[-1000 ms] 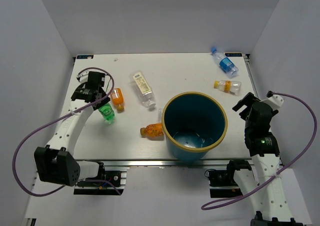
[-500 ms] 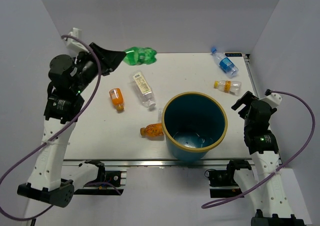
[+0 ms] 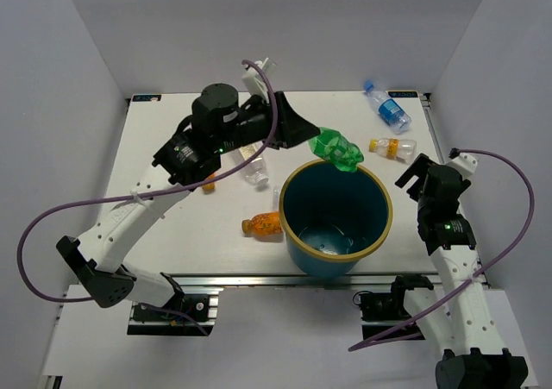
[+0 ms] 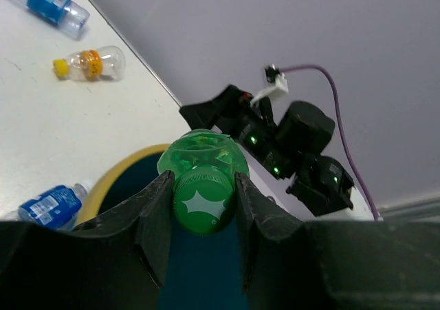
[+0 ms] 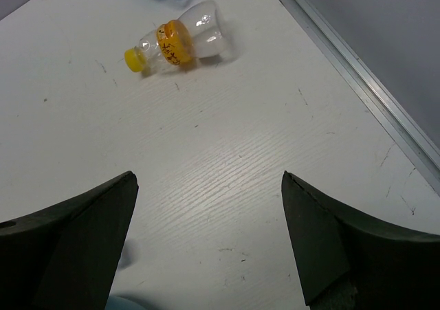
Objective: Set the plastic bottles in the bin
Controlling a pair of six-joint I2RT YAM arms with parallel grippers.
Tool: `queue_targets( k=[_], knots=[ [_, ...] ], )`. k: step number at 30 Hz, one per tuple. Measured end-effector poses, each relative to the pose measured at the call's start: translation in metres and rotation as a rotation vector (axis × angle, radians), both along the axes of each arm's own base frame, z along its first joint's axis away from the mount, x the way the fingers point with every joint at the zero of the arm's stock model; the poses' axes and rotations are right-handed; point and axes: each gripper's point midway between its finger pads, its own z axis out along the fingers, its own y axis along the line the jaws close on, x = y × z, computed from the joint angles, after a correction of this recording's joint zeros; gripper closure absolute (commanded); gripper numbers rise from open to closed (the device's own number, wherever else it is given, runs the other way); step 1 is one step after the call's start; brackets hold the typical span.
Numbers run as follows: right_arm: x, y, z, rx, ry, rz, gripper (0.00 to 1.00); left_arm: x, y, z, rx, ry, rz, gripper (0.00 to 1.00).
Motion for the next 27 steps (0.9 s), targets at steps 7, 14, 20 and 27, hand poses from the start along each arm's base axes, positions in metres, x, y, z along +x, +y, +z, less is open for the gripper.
queue_targets(
  k=[7, 14, 20, 27],
  knots=[
    [0.016, 0.003, -0.02, -0.012, 0.085, 0.024, 0.11, -0.044, -0.025, -0.021, 0.056, -0.008, -0.07, 0.97],
    [0.054, 0.016, -0.015, -0.026, 0.132, 0.129, 0.11, -0.052, -0.032, -0.057, 0.14, 0.018, -0.082, 0.14],
    [0.08, 0.015, -0.012, -0.001, 0.152, 0.117, 0.11, -0.045, -0.028, -0.054, 0.16, -0.016, -0.046, 0.02],
    [0.097, 0.008, -0.027, 0.101, 0.183, 0.026, 0.11, -0.02, -0.009, -0.031, 0.177, -0.083, 0.121, 0.02]
  ],
)
